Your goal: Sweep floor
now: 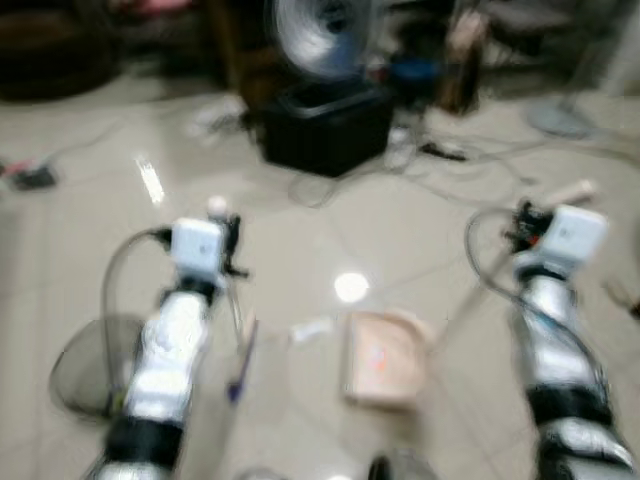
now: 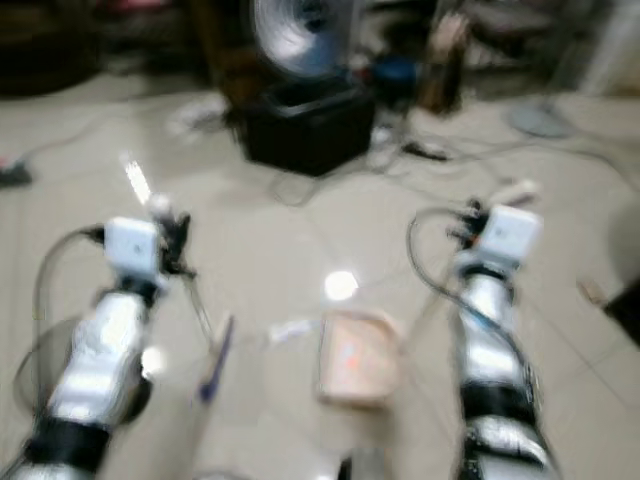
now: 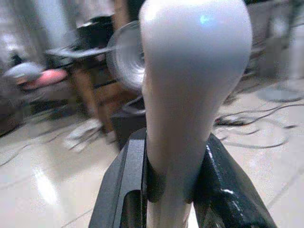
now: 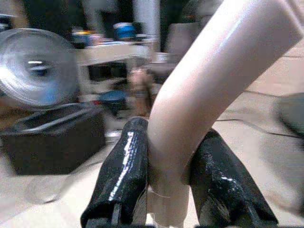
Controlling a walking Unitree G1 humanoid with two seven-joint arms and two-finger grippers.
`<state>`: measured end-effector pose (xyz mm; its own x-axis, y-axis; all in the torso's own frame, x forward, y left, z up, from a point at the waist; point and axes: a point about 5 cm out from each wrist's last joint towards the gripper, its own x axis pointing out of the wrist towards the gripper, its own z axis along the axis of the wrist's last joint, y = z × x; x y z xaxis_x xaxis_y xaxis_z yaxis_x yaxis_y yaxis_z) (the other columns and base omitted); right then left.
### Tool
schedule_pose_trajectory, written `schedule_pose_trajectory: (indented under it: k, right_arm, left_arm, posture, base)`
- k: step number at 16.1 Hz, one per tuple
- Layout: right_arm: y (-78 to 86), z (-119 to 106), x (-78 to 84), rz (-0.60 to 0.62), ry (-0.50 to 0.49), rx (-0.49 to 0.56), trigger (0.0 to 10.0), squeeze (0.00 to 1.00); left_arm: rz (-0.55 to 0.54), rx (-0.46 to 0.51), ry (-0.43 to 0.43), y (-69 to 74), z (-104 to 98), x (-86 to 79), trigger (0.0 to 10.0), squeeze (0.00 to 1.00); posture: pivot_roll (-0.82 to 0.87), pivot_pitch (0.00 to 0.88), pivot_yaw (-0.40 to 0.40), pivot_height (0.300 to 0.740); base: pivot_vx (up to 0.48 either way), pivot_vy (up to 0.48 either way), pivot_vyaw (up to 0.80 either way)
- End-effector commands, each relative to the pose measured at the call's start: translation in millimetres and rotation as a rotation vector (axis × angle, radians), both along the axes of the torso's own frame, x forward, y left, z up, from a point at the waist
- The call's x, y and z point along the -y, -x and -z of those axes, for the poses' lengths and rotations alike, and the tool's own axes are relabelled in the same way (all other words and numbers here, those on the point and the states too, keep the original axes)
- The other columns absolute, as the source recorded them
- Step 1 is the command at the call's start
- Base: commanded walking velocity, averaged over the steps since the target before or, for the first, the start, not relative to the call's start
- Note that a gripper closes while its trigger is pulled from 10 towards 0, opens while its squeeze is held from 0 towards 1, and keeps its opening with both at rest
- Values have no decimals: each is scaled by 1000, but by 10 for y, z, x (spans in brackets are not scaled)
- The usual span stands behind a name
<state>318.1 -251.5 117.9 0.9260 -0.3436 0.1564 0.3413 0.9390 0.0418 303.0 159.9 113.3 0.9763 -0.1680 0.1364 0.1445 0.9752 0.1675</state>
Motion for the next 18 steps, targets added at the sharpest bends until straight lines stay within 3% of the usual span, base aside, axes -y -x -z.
schedule_pose_trajectory:
  k: [1, 6, 9, 18]
  right_arm:
    - [-70, -147, -123, -56, -1, 66, 10000, 0]
    - [-72, -81, -235, -107, 14, 29, 10000, 0]
    - [-73, -50, -291, -131, 13, 13, 10000, 0]
    - [-24, -12, -275, -101, 0, 30, 10000, 0]
  left_arm:
    - [-28, 76, -10, -33, -148, -95, 10000, 0]
    - [-50, 72, -41, -21, -121, -159, 10000, 0]
    - [-50, 75, -55, -19, -125, -171, 10000, 0]
    - [-22, 60, -65, -34, -115, -152, 10000, 0]
  posture:
    - [-14, 93, 4, 740]
    - [-7, 100, 4, 740]
    - [1, 103, 8, 740]
    - [5, 115, 33, 740]
  base:
    - [352, 0, 0]
    - [355, 0, 0]
    - [355, 0, 667]
    - [355, 0, 89]
